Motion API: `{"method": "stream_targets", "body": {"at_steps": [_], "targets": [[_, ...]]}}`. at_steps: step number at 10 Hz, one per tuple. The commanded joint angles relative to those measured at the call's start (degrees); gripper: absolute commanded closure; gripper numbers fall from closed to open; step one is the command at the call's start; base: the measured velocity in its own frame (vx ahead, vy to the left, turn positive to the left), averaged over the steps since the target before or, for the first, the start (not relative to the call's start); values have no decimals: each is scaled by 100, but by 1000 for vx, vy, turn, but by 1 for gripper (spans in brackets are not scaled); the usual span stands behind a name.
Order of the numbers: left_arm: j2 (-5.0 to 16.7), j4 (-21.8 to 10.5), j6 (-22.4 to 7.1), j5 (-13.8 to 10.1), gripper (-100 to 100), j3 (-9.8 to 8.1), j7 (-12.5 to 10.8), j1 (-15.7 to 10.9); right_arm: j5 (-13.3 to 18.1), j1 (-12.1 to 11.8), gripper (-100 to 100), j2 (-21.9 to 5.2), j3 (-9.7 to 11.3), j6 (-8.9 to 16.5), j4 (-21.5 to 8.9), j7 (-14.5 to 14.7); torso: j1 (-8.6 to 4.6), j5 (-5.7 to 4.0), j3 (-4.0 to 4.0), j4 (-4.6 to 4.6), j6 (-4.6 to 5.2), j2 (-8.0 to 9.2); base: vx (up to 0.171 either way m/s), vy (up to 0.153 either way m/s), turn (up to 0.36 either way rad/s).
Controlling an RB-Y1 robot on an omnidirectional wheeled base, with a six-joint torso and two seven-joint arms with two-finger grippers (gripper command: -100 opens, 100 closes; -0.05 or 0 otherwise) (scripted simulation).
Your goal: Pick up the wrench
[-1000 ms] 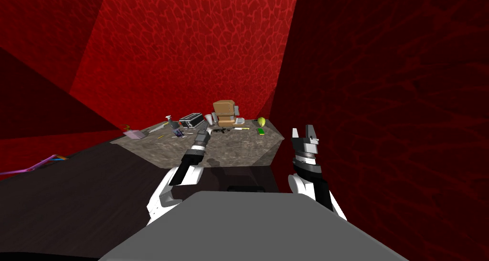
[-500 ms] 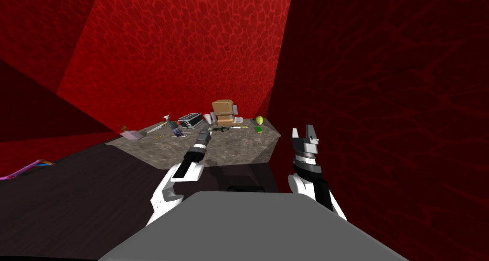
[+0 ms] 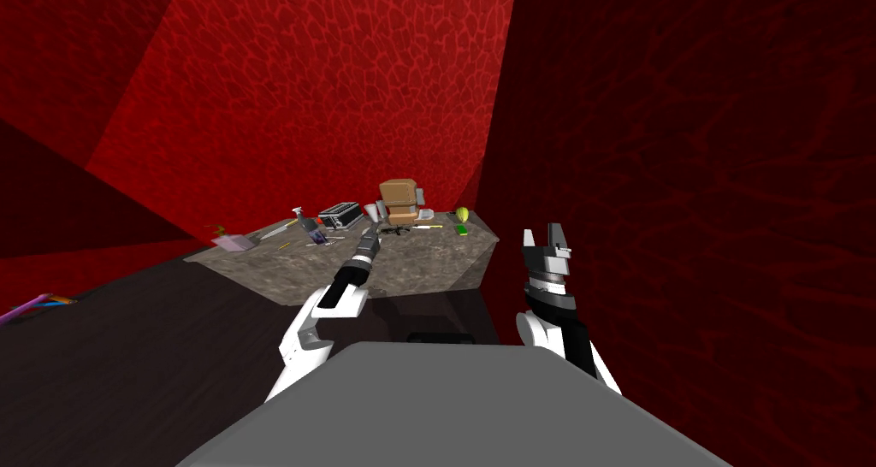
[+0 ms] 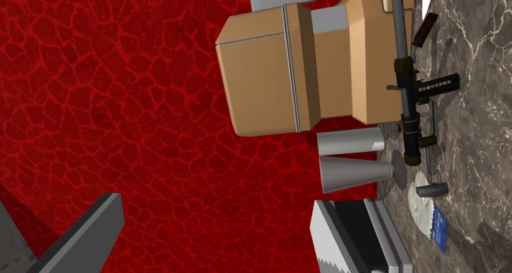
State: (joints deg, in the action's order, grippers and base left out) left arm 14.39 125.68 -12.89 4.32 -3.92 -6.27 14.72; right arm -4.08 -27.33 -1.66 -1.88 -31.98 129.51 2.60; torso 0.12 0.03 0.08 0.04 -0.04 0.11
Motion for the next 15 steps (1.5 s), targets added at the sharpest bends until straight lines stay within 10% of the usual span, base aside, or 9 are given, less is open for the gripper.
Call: {"method": "stream_targets", "body": {"at_steps": [1,15], "targets": [[15,-88,-286,-21,-100,1,-58,-141,0,0,0,0,0,0,0,0,0,0,0,0,0,0,-46,17,-121],[11,-680,-2374,-145,-100,-63,-333,-996,0,0,0,0,0,0,0,0,9,2,-8,-3,0,-14,-22,26,-65]]}}
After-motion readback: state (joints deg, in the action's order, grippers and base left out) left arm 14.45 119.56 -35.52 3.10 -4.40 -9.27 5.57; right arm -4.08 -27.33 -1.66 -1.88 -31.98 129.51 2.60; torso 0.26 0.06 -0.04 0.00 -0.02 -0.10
